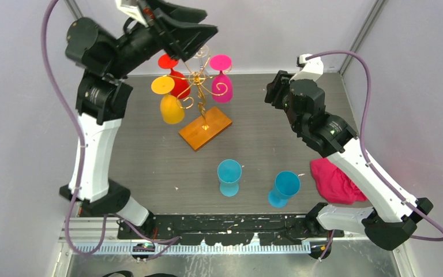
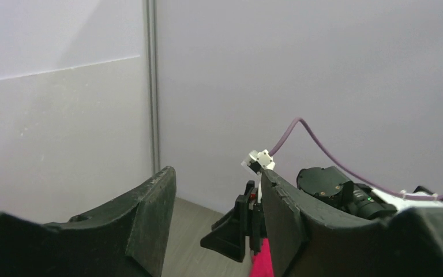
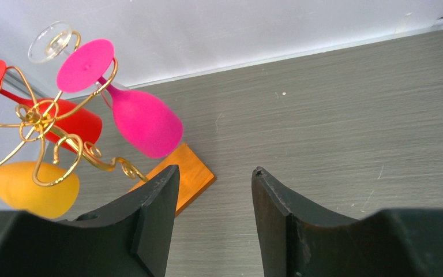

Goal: Place the wine glass upside down on the wine glass rack
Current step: Pick up the wine glass at the center of the board.

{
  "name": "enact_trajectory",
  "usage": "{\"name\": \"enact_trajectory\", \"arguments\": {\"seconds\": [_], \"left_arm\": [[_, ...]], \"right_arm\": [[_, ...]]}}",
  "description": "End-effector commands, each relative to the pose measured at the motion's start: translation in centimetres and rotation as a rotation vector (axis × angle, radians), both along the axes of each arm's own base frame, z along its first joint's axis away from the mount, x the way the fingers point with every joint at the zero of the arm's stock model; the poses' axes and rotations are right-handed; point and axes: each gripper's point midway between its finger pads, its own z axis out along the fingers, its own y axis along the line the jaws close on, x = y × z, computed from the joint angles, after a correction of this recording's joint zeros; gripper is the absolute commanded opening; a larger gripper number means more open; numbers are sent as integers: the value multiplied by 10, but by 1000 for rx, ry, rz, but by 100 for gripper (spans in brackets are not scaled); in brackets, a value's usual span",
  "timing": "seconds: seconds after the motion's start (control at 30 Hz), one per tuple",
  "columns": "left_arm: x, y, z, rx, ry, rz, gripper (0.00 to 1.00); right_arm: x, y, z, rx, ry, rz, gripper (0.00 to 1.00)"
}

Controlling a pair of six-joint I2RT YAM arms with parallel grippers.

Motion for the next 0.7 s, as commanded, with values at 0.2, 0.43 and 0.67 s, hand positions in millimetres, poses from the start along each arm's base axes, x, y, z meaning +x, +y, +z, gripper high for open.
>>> {"name": "enact_trajectory", "arguments": {"seconds": [0.2,0.43,0.67], "left_arm": [[36,-63,-27,179,-105,18,59],[30,-89,-146,520,40,89,48],[-9,-76,-234,718,152,148,46]], "right_arm": [[-4,0,4,-100,60,54,59],[-15,-10,-6,-114,73,55,60],[-25,-28,-13,-126,74,13,61]]}}
